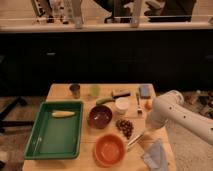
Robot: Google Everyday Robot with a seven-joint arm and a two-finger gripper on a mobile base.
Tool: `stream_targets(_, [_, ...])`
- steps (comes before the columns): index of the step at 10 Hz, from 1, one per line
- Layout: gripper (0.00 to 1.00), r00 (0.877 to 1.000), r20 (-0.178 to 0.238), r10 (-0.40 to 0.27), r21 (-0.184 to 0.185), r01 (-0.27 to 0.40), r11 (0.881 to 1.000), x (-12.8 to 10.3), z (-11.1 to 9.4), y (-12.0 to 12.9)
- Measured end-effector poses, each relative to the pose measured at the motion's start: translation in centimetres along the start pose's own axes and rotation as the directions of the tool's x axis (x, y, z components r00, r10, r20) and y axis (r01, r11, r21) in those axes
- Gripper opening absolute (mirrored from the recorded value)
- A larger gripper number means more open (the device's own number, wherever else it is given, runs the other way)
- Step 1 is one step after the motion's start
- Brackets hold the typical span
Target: Place brush in red bowl
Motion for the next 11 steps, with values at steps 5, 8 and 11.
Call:
stream_targets(5, [0.0,1.0,-0.01,0.003,0.028,-0.002,1.0,0.2,-1.7,-0.5])
stream_targets(8, [0.0,0.999,-0.028,0.027,-0.001,-0.027,1.0,-0.8,-2.6,-0.9])
stream_targets(11, [0.0,0.998,-0.037,0.051,-0.036,-0.053,0.998,-1.8,-3.2,-0.2])
